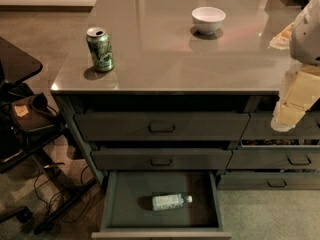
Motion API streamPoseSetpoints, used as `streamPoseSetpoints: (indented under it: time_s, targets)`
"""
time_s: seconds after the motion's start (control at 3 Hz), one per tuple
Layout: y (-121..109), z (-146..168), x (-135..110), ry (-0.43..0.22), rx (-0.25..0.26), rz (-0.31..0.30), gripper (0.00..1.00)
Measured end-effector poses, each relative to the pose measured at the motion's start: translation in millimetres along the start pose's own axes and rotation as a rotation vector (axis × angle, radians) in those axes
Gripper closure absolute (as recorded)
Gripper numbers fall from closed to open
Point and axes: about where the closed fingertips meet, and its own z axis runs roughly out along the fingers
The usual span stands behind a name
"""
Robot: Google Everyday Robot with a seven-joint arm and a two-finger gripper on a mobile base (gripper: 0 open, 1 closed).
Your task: Pick blue plastic bottle from bottom drawer and place on counter
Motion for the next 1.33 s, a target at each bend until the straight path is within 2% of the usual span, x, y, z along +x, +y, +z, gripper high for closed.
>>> streamPoseSetpoints:
  time_s: [0.67, 1.0, 1.33]
  targets:
    - [5, 12, 0, -0.010, -0.012, -0.014, 0.00]
    - [33, 51, -6, -0.088, -0.058, -0.074, 0.00]
    - [75, 123, -7, -0.214, -0.131, -0.097, 0.00]
